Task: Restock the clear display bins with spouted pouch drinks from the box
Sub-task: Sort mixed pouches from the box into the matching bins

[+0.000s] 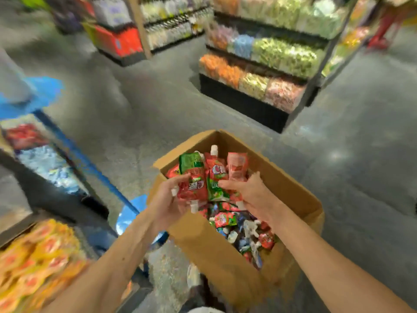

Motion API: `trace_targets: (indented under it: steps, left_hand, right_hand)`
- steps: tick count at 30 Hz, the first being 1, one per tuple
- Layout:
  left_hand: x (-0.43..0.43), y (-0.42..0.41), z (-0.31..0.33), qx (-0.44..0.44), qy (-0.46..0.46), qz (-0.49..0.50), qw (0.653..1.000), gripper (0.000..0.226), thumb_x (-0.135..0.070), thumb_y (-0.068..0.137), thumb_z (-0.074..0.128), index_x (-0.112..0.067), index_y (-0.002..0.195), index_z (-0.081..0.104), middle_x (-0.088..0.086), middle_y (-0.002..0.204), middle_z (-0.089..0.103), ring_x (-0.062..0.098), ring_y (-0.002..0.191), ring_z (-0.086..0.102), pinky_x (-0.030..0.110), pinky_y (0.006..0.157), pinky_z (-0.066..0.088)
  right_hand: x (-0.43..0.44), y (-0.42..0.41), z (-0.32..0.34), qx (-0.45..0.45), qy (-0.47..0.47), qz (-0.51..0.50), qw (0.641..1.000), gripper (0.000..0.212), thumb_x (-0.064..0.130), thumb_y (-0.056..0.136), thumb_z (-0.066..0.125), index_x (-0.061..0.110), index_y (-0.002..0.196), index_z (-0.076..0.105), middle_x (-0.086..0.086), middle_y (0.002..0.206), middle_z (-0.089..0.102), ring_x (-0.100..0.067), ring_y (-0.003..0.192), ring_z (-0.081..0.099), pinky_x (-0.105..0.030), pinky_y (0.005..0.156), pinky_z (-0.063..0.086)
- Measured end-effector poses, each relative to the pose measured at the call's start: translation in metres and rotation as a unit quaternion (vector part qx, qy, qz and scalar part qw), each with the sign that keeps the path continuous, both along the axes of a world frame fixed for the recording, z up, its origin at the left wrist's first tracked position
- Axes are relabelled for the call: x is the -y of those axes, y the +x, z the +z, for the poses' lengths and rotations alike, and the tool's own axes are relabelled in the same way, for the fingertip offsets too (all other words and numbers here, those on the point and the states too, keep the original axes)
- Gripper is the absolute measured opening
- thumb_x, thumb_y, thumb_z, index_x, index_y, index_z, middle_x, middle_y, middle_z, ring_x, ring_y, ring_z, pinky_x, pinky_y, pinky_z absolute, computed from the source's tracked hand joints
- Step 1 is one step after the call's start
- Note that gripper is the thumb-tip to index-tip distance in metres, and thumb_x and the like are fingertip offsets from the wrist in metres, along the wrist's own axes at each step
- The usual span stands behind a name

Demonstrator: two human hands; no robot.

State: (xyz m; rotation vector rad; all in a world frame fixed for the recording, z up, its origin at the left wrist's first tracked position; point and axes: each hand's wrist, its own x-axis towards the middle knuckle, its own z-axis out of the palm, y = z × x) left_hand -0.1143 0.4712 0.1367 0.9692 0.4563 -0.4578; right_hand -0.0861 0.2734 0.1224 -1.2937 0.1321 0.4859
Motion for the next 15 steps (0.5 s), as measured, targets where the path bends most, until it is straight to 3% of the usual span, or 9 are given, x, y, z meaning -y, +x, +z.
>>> trace_targets:
  steps: [2, 4, 6, 10, 13, 15]
  left_hand:
    - [-0.022, -0.028, 0.023, 0.029, -0.009, 0.038, 0.999, 0.042, -0.022, 0.084, 0.054, -0.004, 0.121, 0.064, 0.017, 0.107, 0.073, 0.028, 0.089, 0.072, 0.049, 0.096, 0.052]
    - [-0.054, -0.061, 0.044, 0.059, -0.010, 0.085, 0.995, 0.044, -0.023, 0.088, 0.052, -0.005, 0.127, 0.064, 0.020, 0.123, 0.067, 0.033, 0.105, 0.066, 0.053, 0.107, 0.041]
    - [-0.085, -0.092, 0.066, 0.087, -0.004, 0.130, 0.988, 0.044, -0.024, 0.089, 0.052, -0.006, 0.127, 0.064, 0.020, 0.124, 0.067, 0.033, 0.103, 0.067, 0.048, 0.096, 0.049]
    - [-0.148, -0.158, 0.106, 0.129, 0.032, 0.218, 0.967, 0.032, -0.017, 0.088, 0.055, -0.005, 0.112, 0.071, 0.018, 0.106, 0.074, 0.027, 0.082, 0.075, 0.036, 0.064, 0.062]
    - [-0.194, -0.209, 0.122, 0.152, 0.082, 0.266, 0.948, 0.033, -0.011, 0.092, 0.054, -0.002, 0.121, 0.066, 0.019, 0.112, 0.072, 0.024, 0.086, 0.075, 0.035, 0.067, 0.063]
    - [-0.224, -0.240, 0.125, 0.160, 0.125, 0.289, 0.935, 0.037, -0.010, 0.090, 0.056, -0.003, 0.124, 0.065, 0.018, 0.117, 0.071, 0.024, 0.091, 0.074, 0.035, 0.068, 0.062]
  right_hand:
    - [-0.026, -0.012, 0.028, 0.002, 0.045, 0.046, 0.998, 0.043, -0.008, 0.081, 0.071, -0.002, 0.123, 0.061, -0.024, 0.116, 0.068, -0.039, 0.100, 0.068, -0.042, 0.075, 0.061]
    - [-0.063, -0.027, 0.055, 0.000, 0.073, 0.102, 0.992, 0.041, -0.007, 0.081, 0.069, 0.000, 0.121, 0.062, -0.024, 0.117, 0.068, -0.040, 0.105, 0.066, -0.049, 0.087, 0.058]
    - [-0.104, -0.042, 0.079, -0.006, 0.092, 0.156, 0.983, 0.043, 0.001, 0.077, 0.072, 0.001, 0.119, 0.064, -0.025, 0.122, 0.066, -0.042, 0.111, 0.064, -0.056, 0.100, 0.049]
    - [-0.188, -0.074, 0.110, 0.004, 0.132, 0.272, 0.953, 0.058, 0.007, 0.080, 0.072, 0.000, 0.134, 0.054, -0.024, 0.131, 0.061, -0.040, 0.120, 0.058, -0.046, 0.101, 0.050]
    - [-0.252, -0.106, 0.122, 0.020, 0.166, 0.375, 0.912, 0.055, 0.008, 0.089, 0.061, -0.005, 0.140, 0.047, -0.030, 0.141, 0.050, -0.046, 0.131, 0.048, -0.054, 0.112, 0.038]
    - [-0.296, -0.131, 0.129, 0.027, 0.175, 0.414, 0.893, 0.063, 0.010, 0.080, 0.072, -0.008, 0.137, 0.050, -0.034, 0.140, 0.048, -0.050, 0.131, 0.046, -0.059, 0.113, 0.034]
